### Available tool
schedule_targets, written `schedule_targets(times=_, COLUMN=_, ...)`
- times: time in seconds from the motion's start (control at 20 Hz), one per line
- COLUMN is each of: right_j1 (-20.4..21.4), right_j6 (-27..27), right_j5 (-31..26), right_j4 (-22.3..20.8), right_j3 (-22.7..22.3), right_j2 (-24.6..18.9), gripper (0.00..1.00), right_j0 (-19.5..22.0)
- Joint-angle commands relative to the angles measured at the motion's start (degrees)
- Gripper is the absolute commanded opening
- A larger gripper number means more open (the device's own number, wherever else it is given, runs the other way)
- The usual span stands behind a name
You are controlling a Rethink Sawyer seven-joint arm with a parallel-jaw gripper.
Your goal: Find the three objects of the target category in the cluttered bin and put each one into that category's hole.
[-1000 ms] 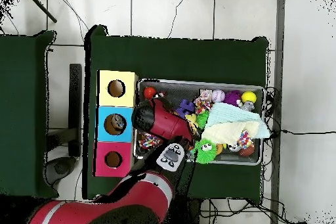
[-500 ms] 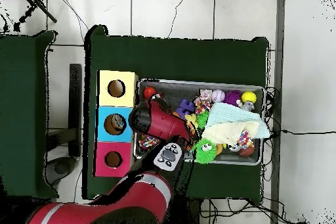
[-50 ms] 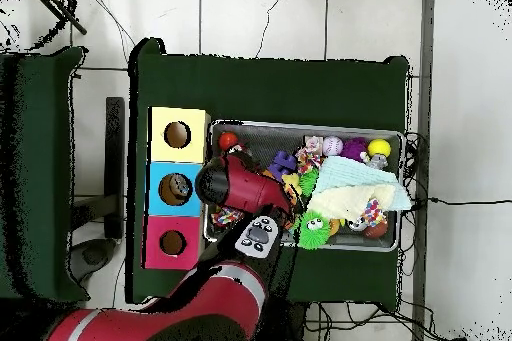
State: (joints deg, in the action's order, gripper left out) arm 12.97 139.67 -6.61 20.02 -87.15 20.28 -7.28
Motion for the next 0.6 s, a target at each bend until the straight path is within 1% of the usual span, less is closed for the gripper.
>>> schedule_targets(times=0.05, right_j1=-0.1, right_j6=-2.4, right_j5=0.3, right_j4=-7.4, right_j3=1.5, right_j2=-10.2, gripper=1.0, right_j0=3.4)
schedule_targets(times=0.3, right_j1=0.7, right_j6=-1.4, right_j5=-0.7, right_j4=-9.4, right_j3=1.5, right_j2=-10.7, gripper=1.0, right_j0=3.5)
schedule_targets(times=0.6, right_j1=2.1, right_j6=-1.8, right_j5=-2.2, right_j4=-11.7, right_j3=2.9, right_j2=-13.2, gripper=1.0, right_j0=3.1)
